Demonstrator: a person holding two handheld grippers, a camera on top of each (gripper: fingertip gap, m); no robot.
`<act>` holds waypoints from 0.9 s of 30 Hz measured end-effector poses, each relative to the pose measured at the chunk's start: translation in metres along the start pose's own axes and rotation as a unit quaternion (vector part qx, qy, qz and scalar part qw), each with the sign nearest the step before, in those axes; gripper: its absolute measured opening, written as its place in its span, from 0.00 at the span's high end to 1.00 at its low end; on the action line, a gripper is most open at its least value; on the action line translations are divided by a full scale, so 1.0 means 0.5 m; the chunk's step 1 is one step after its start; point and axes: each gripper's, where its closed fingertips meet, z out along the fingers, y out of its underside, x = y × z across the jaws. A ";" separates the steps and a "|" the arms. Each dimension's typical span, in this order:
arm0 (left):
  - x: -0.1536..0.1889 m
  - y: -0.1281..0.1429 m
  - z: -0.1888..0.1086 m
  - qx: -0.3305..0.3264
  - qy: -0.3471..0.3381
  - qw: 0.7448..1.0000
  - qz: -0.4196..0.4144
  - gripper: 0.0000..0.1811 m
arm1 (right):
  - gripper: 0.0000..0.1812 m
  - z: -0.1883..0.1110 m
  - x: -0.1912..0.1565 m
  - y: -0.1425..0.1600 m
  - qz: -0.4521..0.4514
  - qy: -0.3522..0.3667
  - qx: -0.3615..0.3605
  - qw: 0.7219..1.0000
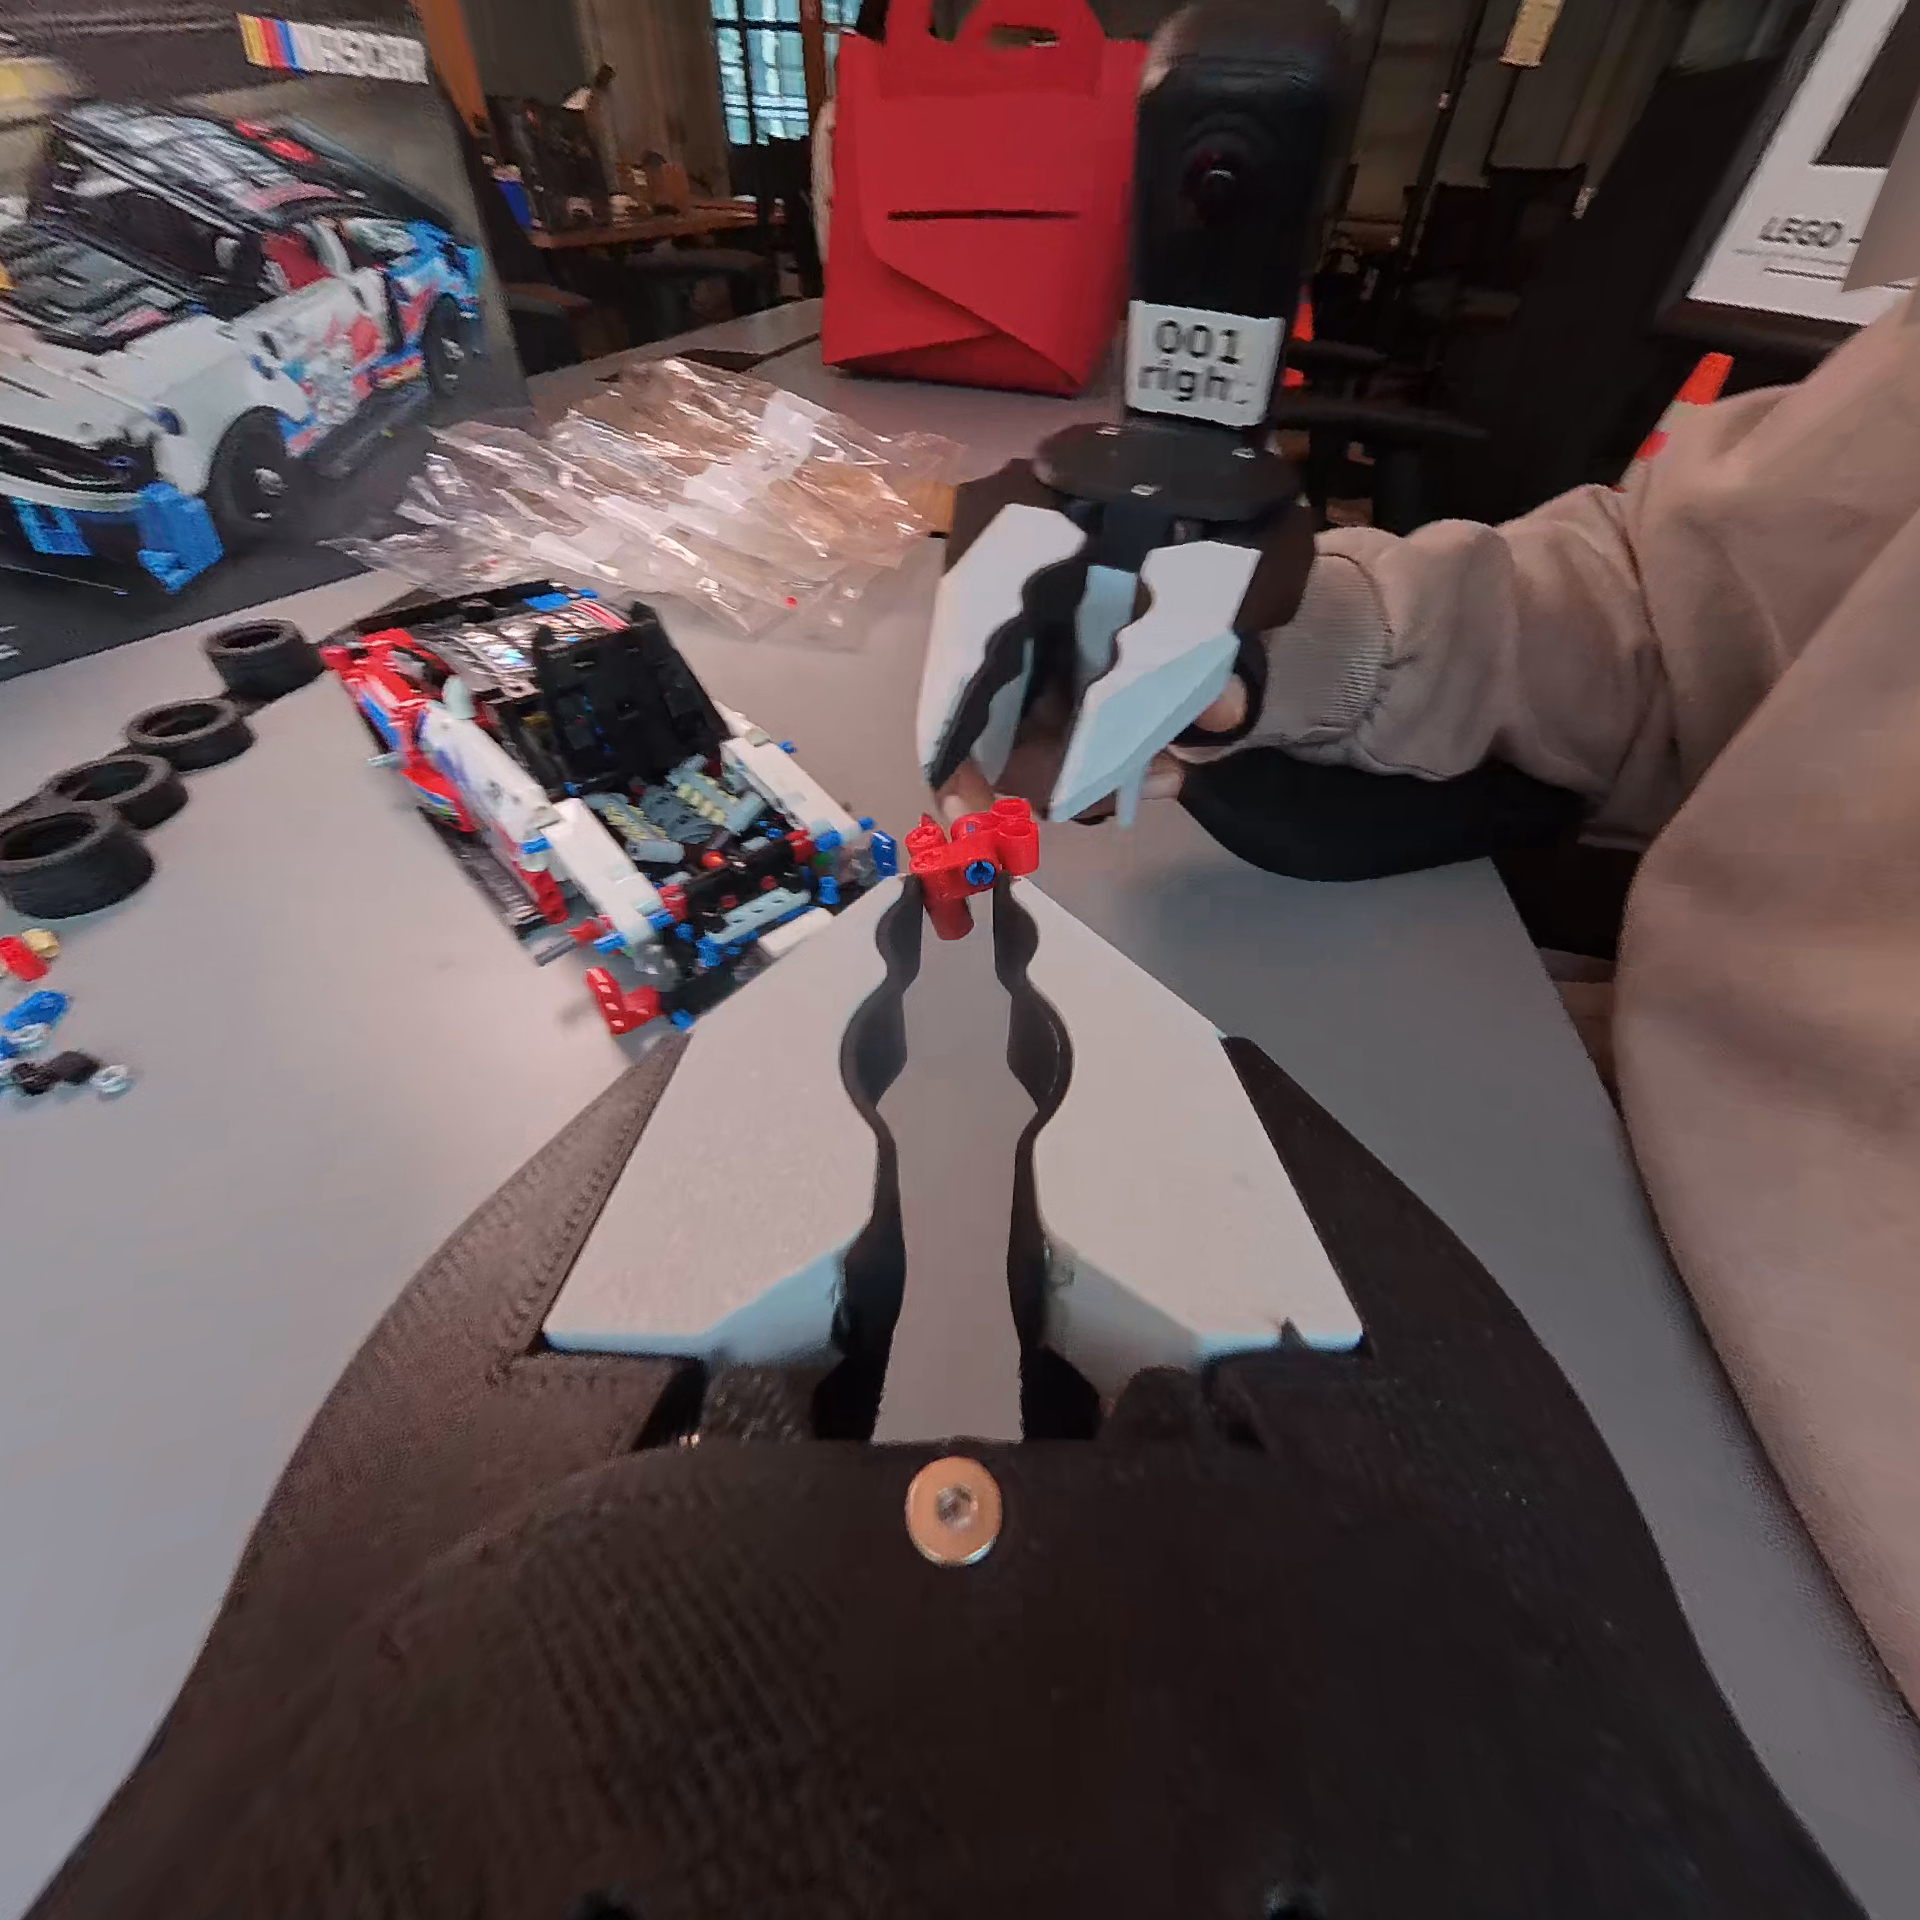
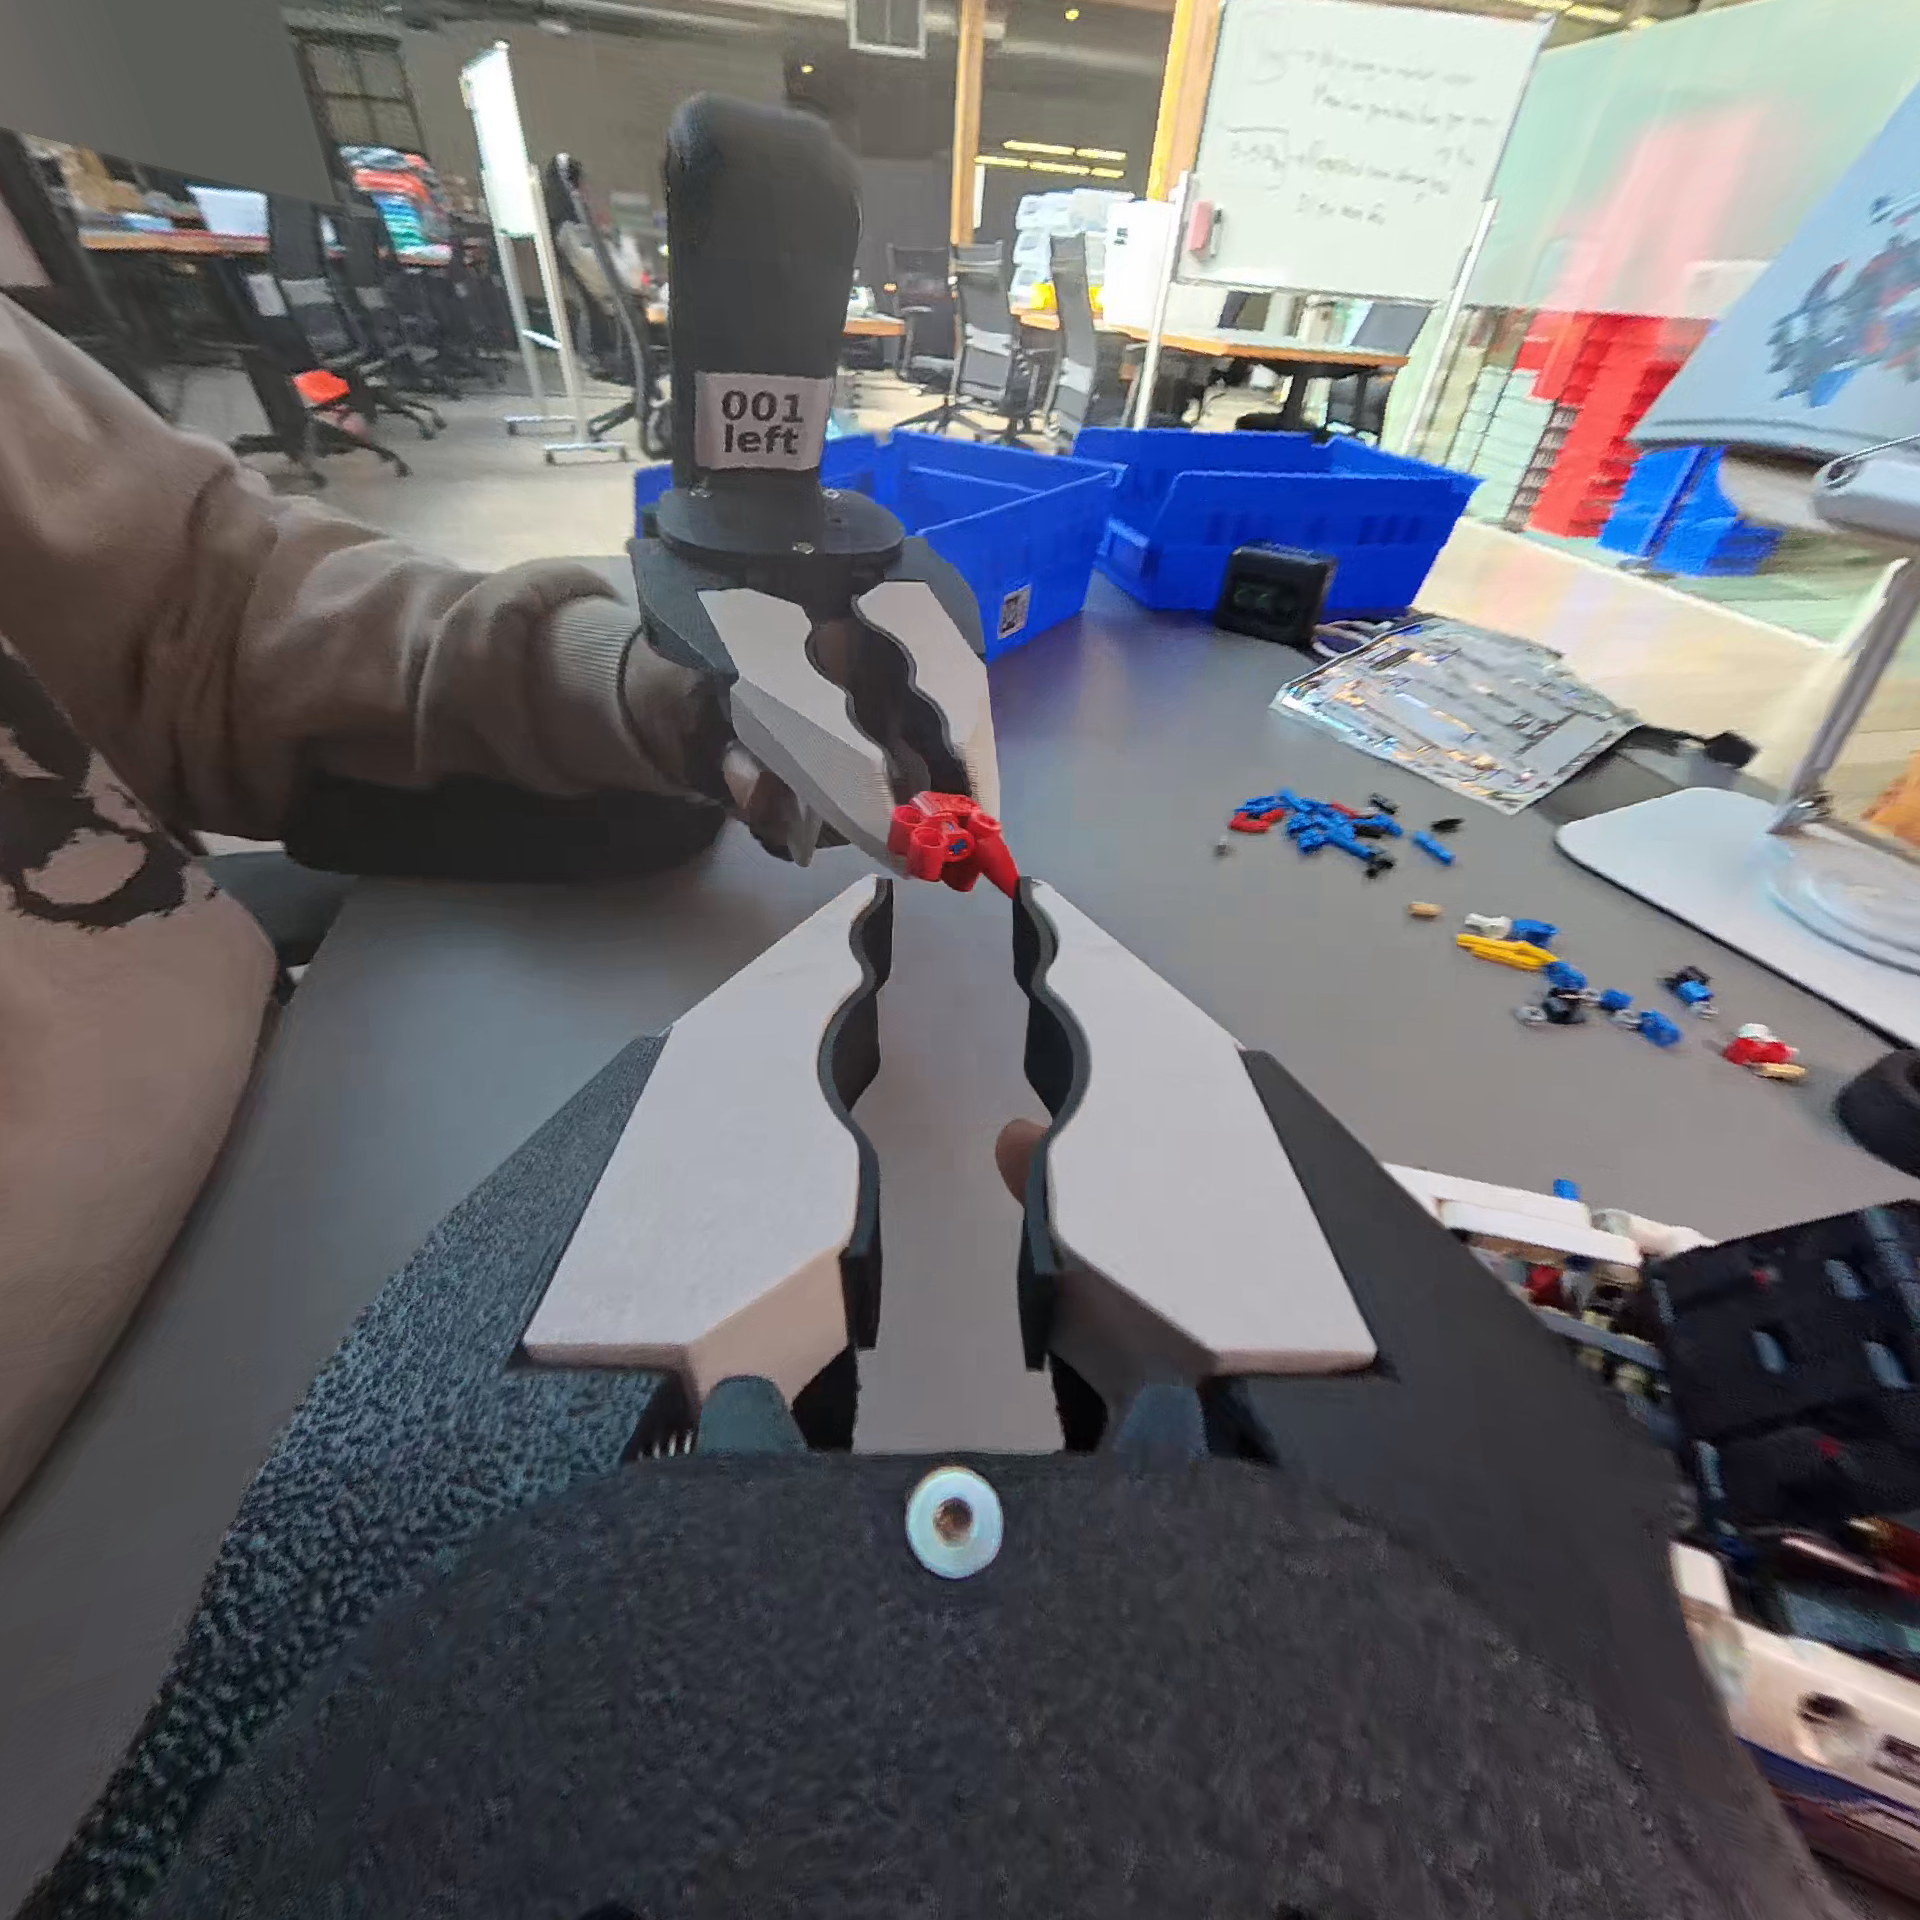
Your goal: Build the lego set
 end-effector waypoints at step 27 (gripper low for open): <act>-0.795 -0.508 0.472 -0.017 -0.177 0.965 0.192 0.96 | 0.96 -0.215 0.576 -0.111 0.015 0.306 0.078 0.949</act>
